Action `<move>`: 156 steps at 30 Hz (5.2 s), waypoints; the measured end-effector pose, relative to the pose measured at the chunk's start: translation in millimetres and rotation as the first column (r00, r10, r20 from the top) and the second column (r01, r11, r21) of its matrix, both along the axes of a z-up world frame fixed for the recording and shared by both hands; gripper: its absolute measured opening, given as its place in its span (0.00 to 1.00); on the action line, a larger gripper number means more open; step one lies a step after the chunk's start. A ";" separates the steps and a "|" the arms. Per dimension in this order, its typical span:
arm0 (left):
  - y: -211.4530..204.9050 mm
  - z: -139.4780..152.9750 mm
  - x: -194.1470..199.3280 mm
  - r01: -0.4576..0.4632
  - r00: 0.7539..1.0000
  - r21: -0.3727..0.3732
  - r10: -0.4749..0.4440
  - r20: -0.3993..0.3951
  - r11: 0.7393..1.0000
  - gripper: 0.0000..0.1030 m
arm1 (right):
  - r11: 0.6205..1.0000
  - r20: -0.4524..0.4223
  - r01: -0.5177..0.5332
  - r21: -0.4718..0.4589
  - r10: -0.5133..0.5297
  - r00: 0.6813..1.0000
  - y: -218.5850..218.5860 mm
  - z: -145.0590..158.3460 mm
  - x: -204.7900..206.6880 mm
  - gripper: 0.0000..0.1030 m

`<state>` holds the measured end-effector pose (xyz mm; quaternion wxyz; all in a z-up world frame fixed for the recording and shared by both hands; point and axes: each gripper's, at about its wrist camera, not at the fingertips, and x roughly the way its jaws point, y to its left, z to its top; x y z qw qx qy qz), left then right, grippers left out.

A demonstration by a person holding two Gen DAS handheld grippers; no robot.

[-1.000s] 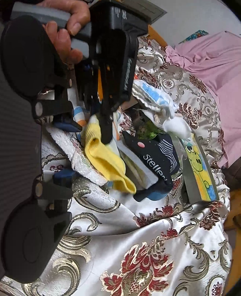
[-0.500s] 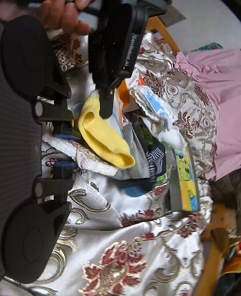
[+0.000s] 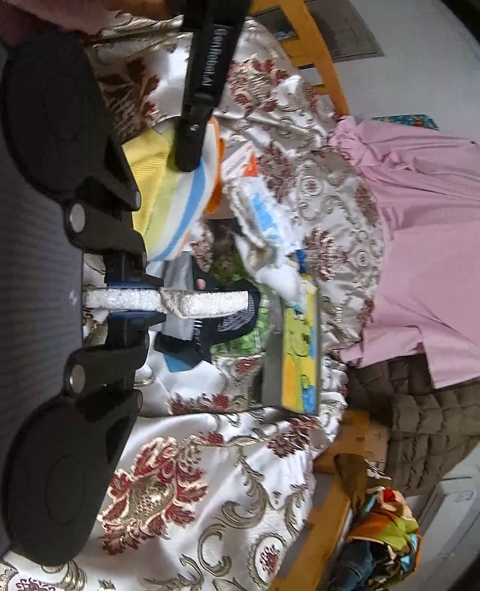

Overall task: Organize soft objects
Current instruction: 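Carry the striped sock and the card over the painted tray with both tools, then open the left tool to drop the sock in the tray while the right releases the card, then move both tools back toward the pile of items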

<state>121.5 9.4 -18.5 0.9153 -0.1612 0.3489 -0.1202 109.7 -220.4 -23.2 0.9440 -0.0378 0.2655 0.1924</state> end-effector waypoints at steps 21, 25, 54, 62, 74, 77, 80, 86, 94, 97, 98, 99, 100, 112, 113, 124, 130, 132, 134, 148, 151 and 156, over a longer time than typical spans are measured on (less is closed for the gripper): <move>-27.5 122.8 154.0 0.082 0.982 0.113 -0.099 0.160 0.990 0.08 | 0.991 0.145 -0.020 0.130 0.001 0.989 0.5 62.5 179.0 0.12; -32.6 121.5 221.9 0.044 0.985 0.085 -0.058 0.164 0.995 0.08 | 0.984 0.156 0.008 0.179 -0.036 0.987 -1.6 54.8 238.2 0.12; -43.0 14.9 517.6 0.061 0.996 0.084 -0.066 0.063 0.995 0.09 | 0.973 -0.043 0.083 0.215 -0.075 0.996 17.3 -2.3 444.4 0.12; -23.8 -11.7 538.2 0.068 0.997 0.129 -0.071 0.019 0.989 0.10 | 0.981 -0.122 0.094 0.167 -0.074 0.990 43.1 -5.1 481.7 0.12; 11.3 -30.8 561.5 0.008 1.000 0.121 -0.006 -0.017 0.993 0.14 | 0.984 -0.162 0.062 0.164 -0.035 0.986 87.4 -8.8 521.6 0.12; 21.5 -36.6 566.4 -0.015 0.999 0.108 0.018 -0.030 0.994 0.17 | 0.986 -0.173 0.053 0.158 -0.026 0.985 99.2 -10.0 528.3 0.12; 28.3 -42.2 567.7 -0.047 0.998 0.114 0.050 -0.023 0.992 0.22 | 0.988 -0.177 0.045 0.148 -0.018 0.984 108.0 -10.7 530.7 0.13; 36.7 -49.8 570.0 -0.093 0.995 0.098 0.095 -0.021 0.991 0.33 | 0.991 -0.184 0.032 0.132 -0.007 0.983 118.1 -11.8 534.0 0.14; 34.4 -52.9 575.1 0.001 0.998 0.128 0.007 -0.055 0.992 0.49 | 0.991 -0.193 0.030 0.132 -0.004 0.981 119.5 -12.6 534.7 0.17; 30.1 -51.6 575.8 0.044 0.997 0.169 -0.032 -0.075 0.985 0.53 | 0.991 -0.204 0.029 0.134 -0.002 0.979 118.5 -12.9 533.8 0.18; 29.9 -51.3 576.0 0.056 0.996 0.173 -0.042 -0.081 0.983 0.54 | 0.991 -0.205 0.028 0.134 0.000 0.979 118.0 -12.9 533.4 0.18; 30.2 -51.0 575.7 0.061 0.995 0.173 -0.047 -0.084 0.983 0.55 | 0.990 -0.207 0.028 0.136 0.001 0.978 117.4 -12.8 532.8 0.18; 30.7 -51.2 575.4 0.062 0.995 0.169 -0.049 -0.083 0.984 0.56 | 0.990 -0.208 0.029 0.136 0.000 0.978 116.8 -12.6 532.1 0.18; 37.0 -43.2 564.0 0.062 0.988 0.118 -0.044 -0.148 0.991 0.71 | 0.990 -0.200 0.056 0.127 -0.030 0.979 102.6 -2.1 513.7 0.47; 38.0 -40.4 562.5 0.064 0.986 0.108 -0.046 -0.160 0.992 0.71 | 0.990 -0.196 0.057 0.130 -0.031 0.980 100.0 0.1 511.0 0.51; 41.0 -9.3 518.9 0.182 0.963 0.118 -0.152 -0.223 0.976 0.72 | 0.989 -0.110 0.060 0.135 -0.045 0.993 91.9 22.9 481.9 0.73; 51.0 -8.8 488.8 0.112 0.980 0.082 -0.097 -0.171 0.990 0.73 | 0.989 -0.081 0.074 0.126 -0.064 0.995 87.7 28.6 455.3 0.84; 51.6 -4.6 475.5 0.092 0.988 0.091 -0.080 -0.132 0.992 0.75 | 0.989 -0.071 0.078 0.124 -0.069 0.995 82.9 30.2 443.0 0.85; 53.1 -1.9 463.4 0.073 0.992 0.090 -0.063 -0.113 0.993 0.75 | 0.989 -0.065 0.079 0.127 -0.071 0.995 76.9 31.9 429.3 0.87; 77.6 27.2 355.6 -0.146 0.987 0.091 0.138 0.084 0.985 0.85 | 0.984 0.041 0.122 0.130 -0.128 0.991 44.7 65.9 307.9 0.98; 71.8 38.8 311.9 -0.155 0.978 0.090 0.140 0.154 0.984 0.90 | 0.986 0.064 0.118 0.121 -0.127 0.990 41.6 75.8 276.8 0.99; 56.4 53.4 244.6 -0.139 0.969 0.081 0.119 0.216 0.987 0.92 | 0.988 0.104 0.108 0.115 -0.120 0.987 37.6 88.5 225.8 1.00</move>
